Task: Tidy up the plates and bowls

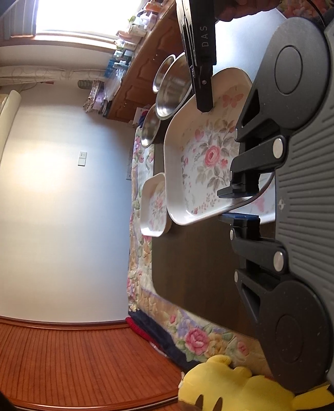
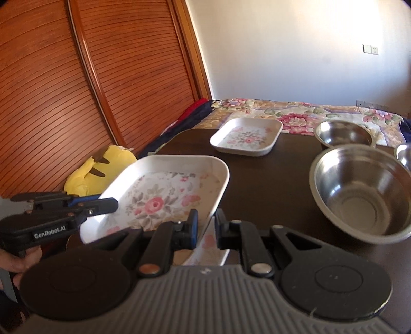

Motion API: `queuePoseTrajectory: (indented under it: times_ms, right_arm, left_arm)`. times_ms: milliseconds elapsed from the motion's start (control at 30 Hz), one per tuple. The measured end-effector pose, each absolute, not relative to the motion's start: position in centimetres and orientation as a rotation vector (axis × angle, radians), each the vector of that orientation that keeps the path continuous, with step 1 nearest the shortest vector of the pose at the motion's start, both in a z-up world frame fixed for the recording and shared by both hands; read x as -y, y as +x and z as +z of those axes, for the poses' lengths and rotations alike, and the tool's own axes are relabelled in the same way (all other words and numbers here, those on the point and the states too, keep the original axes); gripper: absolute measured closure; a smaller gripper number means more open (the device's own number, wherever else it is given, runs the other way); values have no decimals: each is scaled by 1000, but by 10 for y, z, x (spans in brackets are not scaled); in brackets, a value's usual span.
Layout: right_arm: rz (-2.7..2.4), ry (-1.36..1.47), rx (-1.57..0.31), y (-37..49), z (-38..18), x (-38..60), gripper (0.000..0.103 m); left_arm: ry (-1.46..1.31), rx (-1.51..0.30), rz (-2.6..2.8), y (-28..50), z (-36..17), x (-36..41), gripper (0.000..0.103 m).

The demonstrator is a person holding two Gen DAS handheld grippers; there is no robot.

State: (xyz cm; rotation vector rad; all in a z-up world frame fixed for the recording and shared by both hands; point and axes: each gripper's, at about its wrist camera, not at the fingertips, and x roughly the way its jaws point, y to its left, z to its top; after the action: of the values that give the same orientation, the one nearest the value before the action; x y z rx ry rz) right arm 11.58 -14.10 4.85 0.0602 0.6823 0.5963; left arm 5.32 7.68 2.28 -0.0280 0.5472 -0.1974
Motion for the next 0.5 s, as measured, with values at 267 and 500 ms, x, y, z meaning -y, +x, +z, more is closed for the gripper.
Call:
queuePoseTrajectory:
  times_ms: [267, 500]
  right_arm:
    - [587, 98, -692, 109, 30, 150, 88]
    - [583, 87, -683, 99, 22, 147, 88]
  left_arm:
    - [-30, -573, -201, 47, 6, -69, 90]
    - [-43, -587, -197, 45, -3, -72, 90]
